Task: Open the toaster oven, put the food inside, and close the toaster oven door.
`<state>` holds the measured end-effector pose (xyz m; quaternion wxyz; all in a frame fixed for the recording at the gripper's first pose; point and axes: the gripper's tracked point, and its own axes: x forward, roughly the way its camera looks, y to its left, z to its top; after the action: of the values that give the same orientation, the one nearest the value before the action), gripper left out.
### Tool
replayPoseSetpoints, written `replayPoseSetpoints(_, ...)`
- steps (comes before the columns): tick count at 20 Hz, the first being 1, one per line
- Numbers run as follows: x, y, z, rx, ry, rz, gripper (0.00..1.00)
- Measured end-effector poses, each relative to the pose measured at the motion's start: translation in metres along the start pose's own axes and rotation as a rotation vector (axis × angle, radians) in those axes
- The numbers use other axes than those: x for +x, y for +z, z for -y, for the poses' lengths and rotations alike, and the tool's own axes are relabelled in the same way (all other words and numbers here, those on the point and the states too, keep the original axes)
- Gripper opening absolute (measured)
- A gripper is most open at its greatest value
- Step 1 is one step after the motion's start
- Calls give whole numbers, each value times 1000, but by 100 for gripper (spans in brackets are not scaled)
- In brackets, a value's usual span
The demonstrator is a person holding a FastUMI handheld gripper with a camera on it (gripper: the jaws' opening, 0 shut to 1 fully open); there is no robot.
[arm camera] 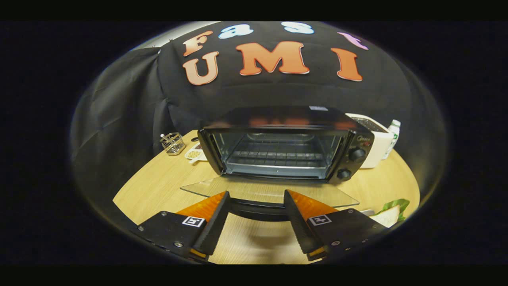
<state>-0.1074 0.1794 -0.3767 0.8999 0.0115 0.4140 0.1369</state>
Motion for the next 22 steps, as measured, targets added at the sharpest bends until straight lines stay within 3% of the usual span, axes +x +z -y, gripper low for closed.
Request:
replayPoseSetpoints(16, 22, -69, 4, -79, -8, -164, 80)
replayPoseSetpoints(22, 23, -67, 6, -68, -5, -184, 80)
